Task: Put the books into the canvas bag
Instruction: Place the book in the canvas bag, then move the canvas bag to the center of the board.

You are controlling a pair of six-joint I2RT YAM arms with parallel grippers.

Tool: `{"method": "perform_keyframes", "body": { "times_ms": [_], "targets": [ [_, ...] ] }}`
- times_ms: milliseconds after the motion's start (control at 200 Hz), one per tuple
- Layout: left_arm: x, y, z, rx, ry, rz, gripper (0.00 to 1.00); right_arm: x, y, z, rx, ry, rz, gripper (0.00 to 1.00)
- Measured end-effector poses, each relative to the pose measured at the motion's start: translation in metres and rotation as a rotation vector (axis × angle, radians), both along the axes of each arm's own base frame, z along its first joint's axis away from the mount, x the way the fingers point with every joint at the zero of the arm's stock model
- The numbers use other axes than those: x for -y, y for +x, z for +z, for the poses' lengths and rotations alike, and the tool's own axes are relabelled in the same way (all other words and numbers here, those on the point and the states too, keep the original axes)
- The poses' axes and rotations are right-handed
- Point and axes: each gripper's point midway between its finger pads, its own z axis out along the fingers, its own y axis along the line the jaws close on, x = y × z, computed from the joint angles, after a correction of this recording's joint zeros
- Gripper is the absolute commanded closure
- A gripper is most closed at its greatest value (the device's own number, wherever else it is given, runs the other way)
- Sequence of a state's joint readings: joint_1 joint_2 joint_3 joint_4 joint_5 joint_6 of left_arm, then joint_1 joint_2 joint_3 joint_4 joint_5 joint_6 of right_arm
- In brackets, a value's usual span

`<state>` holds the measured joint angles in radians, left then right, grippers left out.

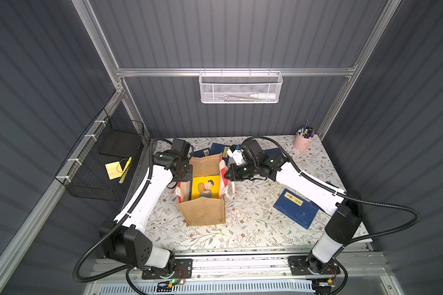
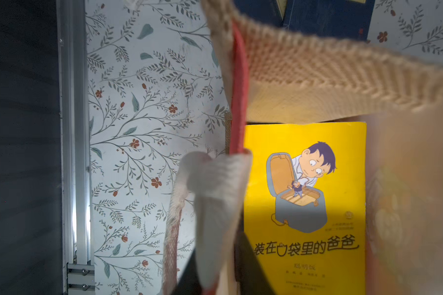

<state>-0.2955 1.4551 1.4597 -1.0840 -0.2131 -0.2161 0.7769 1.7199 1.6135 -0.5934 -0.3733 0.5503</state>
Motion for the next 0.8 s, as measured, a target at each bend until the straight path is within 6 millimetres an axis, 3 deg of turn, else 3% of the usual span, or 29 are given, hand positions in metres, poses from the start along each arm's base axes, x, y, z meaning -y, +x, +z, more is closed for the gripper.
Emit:
{"method": "perform_keyframes", "body": {
  "times_ms": [190,330,550,600,650,745,800],
  "targets": [
    [-0.018,-0.005,0.022,-0.011,0.021,0.025,1.00,-0.036,-0.019,0.013,0.000,0.031,0.067,1.00],
    [-0.043,-0.002,0.041,0.012,0.037,0.078,1.00,-0.066,-0.024,0.015,-0.020,0.052,0.123,1.00],
    [-0.082,0.003,0.027,-0.047,0.056,0.183,1.00,-0.105,-0.011,0.005,-0.035,0.084,0.164,0.98],
    [-0.085,0.007,0.021,-0.065,0.059,0.191,0.77,-0.113,-0.008,0.006,-0.035,0.100,0.175,0.78],
    [-0.086,0.012,0.016,-0.070,0.060,0.192,0.62,-0.119,-0.006,0.008,-0.033,0.115,0.189,0.72],
    [-0.084,0.019,0.016,-0.074,0.049,0.189,0.52,-0.126,-0.005,0.020,-0.015,0.147,0.210,0.56],
    [-0.081,0.025,0.024,-0.049,0.030,0.187,0.51,-0.125,-0.005,0.029,0.006,0.160,0.219,0.54]
  ]
}}
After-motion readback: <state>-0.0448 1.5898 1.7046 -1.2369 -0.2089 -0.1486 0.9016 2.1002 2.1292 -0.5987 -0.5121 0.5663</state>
